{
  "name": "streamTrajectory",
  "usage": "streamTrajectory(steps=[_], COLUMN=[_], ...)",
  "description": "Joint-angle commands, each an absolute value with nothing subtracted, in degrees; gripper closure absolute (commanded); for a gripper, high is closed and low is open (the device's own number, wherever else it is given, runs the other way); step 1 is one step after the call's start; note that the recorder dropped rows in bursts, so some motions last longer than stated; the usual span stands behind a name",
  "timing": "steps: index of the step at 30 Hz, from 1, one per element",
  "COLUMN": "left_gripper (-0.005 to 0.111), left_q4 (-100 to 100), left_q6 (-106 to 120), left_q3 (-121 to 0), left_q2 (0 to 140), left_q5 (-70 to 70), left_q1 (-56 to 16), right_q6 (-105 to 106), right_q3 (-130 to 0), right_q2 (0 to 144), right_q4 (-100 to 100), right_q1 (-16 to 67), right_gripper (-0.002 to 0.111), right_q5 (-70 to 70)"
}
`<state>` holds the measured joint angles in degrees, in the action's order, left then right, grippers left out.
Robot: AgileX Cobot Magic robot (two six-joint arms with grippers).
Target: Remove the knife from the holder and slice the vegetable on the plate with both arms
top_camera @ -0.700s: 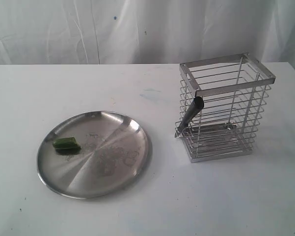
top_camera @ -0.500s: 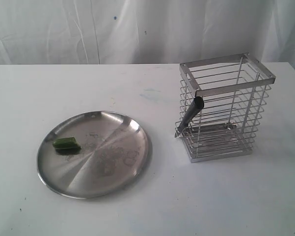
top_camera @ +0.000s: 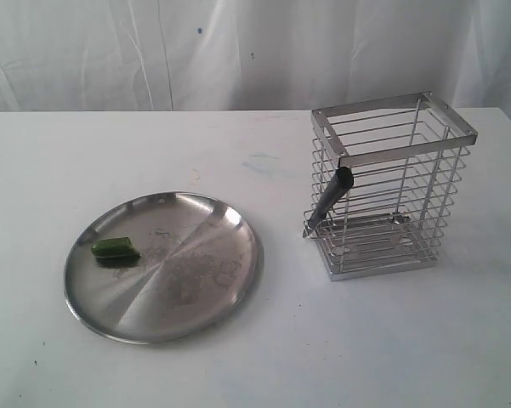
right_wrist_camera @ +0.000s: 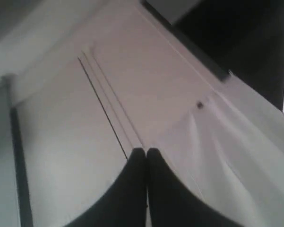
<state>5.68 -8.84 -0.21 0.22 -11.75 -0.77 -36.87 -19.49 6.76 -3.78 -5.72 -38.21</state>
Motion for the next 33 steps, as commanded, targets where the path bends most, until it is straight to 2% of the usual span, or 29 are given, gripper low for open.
streamTrajectory(steps=[1, 5, 7, 11, 14, 18, 23, 27, 29, 33], left_gripper=[0.107, 0.107, 0.107, 0.107, 0.107, 0.107, 0.107, 0.107, 0.107, 0.107], left_q4=[5.57, 5.57, 5.57, 5.57, 5.57, 5.57, 5.57, 5.57, 5.57, 5.57], left_q6=[-8.75, -8.75, -8.75, -8.75, -8.75, -8.75, -8.75, -8.75, -8.75, -8.75], left_q3=[0.00, 0.00, 0.00, 0.00, 0.00, 0.00, 0.00, 0.00, 0.00, 0.00], left_q2=[0.00, 0.00, 0.00, 0.00, 0.00, 0.00, 0.00, 0.00, 0.00, 0.00], left_q5=[-11.56, -11.56, -11.56, -11.56, -11.56, -11.56, -11.56, -11.56, -11.56, -11.56], left_q1=[-0.72, -0.72, -0.72, -0.72, -0.72, -0.72, -0.72, -0.72, -0.72, -0.72], right_q6=[-31.81, -29.61, -29.61, -28.32, -28.32, -21.48, 7.11, 20.70, 23.28, 21.61], right_q3=[-36.57, -43.85, -43.87, -43.77, -43.88, -44.62, -49.14, -52.90, -54.92, -57.64], right_q2=[19.66, 29.44, 33.42, 41.93, 47.01, 48.71, 48.45, 50.77, 52.97, 57.50], right_q4=[9.17, 32.64, 41.96, 52.91, 52.97, 40.17, 2.91, -20.96, -26.14, -23.57], right_q1=[-6.16, -6.16, -6.16, -6.16, -6.16, -6.16, -4.60, -1.49, 1.21, 7.14], right_gripper=[0.108, 0.108, 0.108, 0.108, 0.108, 0.108, 0.108, 0.108, 0.108, 0.108], right_q5=[-39.68, -22.86, -8.50, 29.59, 47.37, 47.14, 48.10, 53.29, 55.74, 56.45])
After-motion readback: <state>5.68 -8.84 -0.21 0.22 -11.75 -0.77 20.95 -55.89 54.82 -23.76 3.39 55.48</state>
